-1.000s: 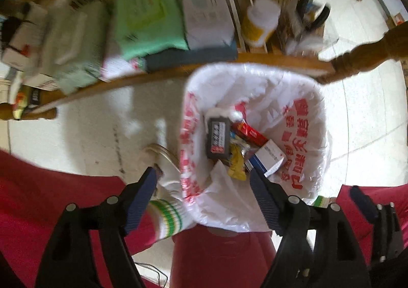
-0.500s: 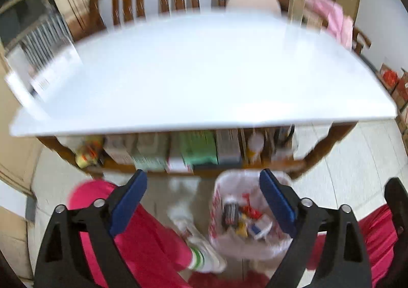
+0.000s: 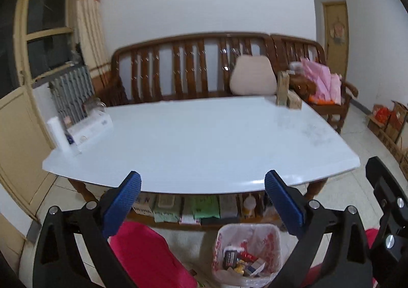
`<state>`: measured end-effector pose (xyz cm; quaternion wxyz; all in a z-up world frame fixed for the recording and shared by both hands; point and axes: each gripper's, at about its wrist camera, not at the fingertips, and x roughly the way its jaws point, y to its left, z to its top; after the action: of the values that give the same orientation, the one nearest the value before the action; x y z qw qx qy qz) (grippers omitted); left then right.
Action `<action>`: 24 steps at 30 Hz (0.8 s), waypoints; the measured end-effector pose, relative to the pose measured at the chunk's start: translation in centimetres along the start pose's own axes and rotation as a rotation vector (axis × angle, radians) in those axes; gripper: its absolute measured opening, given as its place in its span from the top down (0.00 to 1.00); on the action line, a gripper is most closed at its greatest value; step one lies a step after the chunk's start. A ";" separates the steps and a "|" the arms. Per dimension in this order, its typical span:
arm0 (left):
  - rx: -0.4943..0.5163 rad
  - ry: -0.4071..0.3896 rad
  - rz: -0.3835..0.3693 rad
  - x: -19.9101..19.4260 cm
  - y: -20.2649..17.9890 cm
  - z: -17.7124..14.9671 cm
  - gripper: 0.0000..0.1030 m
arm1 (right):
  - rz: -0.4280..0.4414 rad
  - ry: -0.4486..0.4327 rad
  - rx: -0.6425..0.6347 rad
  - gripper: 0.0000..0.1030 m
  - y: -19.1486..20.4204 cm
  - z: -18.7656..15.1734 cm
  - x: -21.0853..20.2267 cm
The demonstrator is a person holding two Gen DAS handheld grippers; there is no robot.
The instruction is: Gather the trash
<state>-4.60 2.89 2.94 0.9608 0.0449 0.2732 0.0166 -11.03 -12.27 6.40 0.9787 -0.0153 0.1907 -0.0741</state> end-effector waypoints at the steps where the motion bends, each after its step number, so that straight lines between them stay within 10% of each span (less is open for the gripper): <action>1: -0.015 -0.016 -0.007 -0.7 0.3 0.2 0.08 | -0.004 -0.019 0.006 0.07 -0.1 0.4 -0.7; 24: -0.060 -0.085 0.006 -5.2 2.1 1.5 0.08 | 0.011 -0.113 0.027 0.07 0.8 2.1 -5.5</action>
<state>-8.28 4.53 7.16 0.9724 0.0176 0.2314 0.0256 -15.17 -10.67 10.39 0.9885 -0.0054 0.1340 -0.0703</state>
